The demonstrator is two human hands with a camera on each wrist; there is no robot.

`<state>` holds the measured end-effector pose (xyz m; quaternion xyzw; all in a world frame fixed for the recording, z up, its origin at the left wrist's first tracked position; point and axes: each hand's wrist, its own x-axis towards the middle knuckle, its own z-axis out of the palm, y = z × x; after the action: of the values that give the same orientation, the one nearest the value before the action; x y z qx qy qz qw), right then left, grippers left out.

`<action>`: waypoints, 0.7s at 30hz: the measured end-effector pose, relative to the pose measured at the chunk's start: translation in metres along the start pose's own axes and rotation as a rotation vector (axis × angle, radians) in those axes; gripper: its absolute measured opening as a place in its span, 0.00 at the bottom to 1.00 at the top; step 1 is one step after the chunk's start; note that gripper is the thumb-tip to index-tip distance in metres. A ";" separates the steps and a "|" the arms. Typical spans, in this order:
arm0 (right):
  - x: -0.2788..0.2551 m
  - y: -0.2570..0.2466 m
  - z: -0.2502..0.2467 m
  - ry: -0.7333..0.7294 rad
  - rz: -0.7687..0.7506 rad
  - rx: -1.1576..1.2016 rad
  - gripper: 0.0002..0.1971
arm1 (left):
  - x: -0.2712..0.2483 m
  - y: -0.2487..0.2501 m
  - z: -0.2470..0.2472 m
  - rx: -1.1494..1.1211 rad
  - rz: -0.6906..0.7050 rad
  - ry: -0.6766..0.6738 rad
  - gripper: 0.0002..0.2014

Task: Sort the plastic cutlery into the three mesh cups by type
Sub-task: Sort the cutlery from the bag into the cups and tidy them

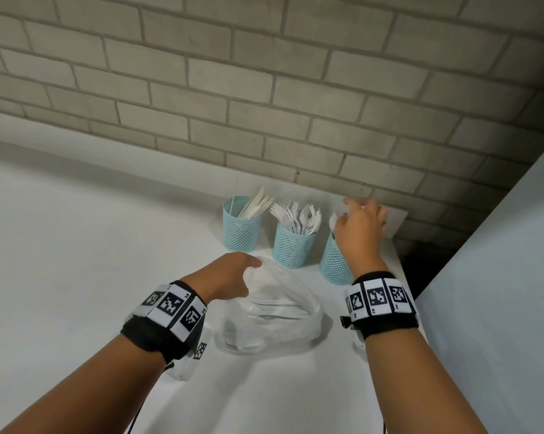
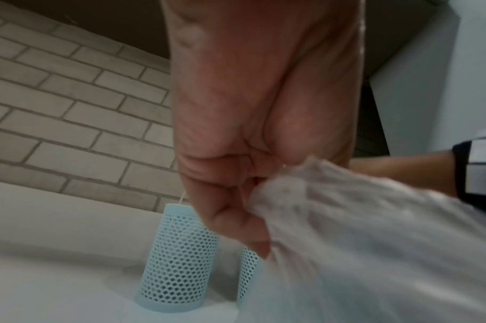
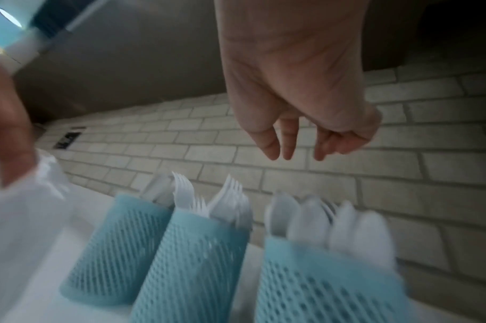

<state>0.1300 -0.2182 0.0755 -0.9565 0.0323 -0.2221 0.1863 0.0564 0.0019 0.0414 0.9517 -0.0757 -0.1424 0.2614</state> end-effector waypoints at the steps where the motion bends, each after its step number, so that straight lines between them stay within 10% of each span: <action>1: -0.002 -0.010 -0.007 -0.034 -0.064 0.136 0.14 | 0.000 0.001 0.000 -0.014 0.013 0.012 0.32; 8: -0.049 -0.060 0.001 -1.191 -0.161 0.282 0.11 | -0.001 0.010 0.003 -0.173 0.065 0.122 0.32; 12: -0.075 -0.056 0.050 -1.027 -0.388 -0.244 0.07 | -0.004 0.012 0.002 -0.210 0.095 0.164 0.34; 21: -0.083 -0.052 0.071 -0.792 -0.429 -0.376 0.23 | -0.001 0.010 0.006 -0.247 0.127 0.195 0.35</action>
<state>0.0850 -0.1335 0.0013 -0.9697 -0.1993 0.1352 -0.0416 0.0531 -0.0094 0.0422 0.9149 -0.0917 -0.0411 0.3910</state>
